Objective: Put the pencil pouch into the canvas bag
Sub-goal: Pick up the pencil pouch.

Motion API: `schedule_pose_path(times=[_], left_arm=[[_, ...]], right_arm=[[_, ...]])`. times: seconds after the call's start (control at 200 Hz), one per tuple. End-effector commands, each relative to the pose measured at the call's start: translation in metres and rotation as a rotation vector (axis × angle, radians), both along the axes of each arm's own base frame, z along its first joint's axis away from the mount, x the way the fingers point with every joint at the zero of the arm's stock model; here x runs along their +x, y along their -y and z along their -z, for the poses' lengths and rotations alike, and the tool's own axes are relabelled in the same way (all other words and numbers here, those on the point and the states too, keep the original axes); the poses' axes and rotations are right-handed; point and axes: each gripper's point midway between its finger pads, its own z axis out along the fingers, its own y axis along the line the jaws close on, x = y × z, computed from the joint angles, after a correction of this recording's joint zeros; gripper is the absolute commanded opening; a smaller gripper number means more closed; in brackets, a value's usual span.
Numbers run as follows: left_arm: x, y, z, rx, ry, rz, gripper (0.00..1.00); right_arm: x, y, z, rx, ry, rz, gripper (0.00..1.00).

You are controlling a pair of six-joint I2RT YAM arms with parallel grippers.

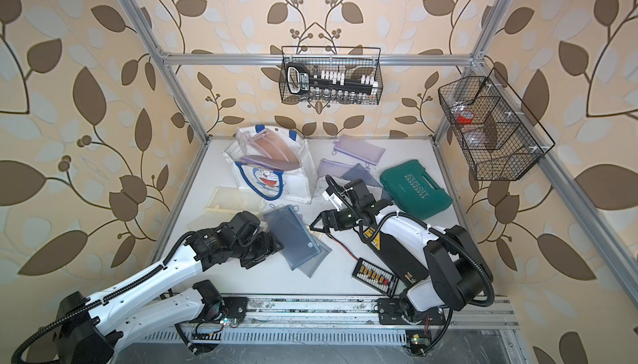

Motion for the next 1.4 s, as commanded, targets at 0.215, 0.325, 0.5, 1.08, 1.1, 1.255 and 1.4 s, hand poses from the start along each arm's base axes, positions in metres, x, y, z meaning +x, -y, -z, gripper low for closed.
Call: schedule_pose_path(times=[0.215,0.325,0.5,1.08,1.1,1.255,1.4], left_arm=[[0.005,0.009,0.009,-0.038,0.042,0.017,0.66],[0.012,0.009,0.016,-0.043,0.069,-0.016,0.60],[0.035,0.019,0.019,-0.052,0.123,-0.050,0.50],[0.068,0.036,0.034,-0.016,0.168,-0.054,0.37],[0.070,0.038,0.033,-0.020,0.170,-0.049,0.37],[0.076,0.051,0.024,-0.076,0.204,-0.022,0.31],[0.077,0.056,0.020,-0.099,0.221,0.007,0.18]], right_arm=[[0.006,-0.025,0.028,-0.015,-0.073,-0.041,0.91],[0.006,-0.036,0.042,-0.033,-0.092,-0.062,0.86],[0.010,-0.050,0.054,-0.071,-0.094,-0.090,0.79],[0.003,-0.063,0.087,-0.123,-0.131,-0.132,0.30],[0.003,-0.063,0.087,-0.123,-0.129,-0.133,0.29],[-0.001,-0.061,0.090,-0.126,-0.133,-0.143,0.25],[-0.004,-0.060,0.086,-0.110,-0.129,-0.144,0.22]])
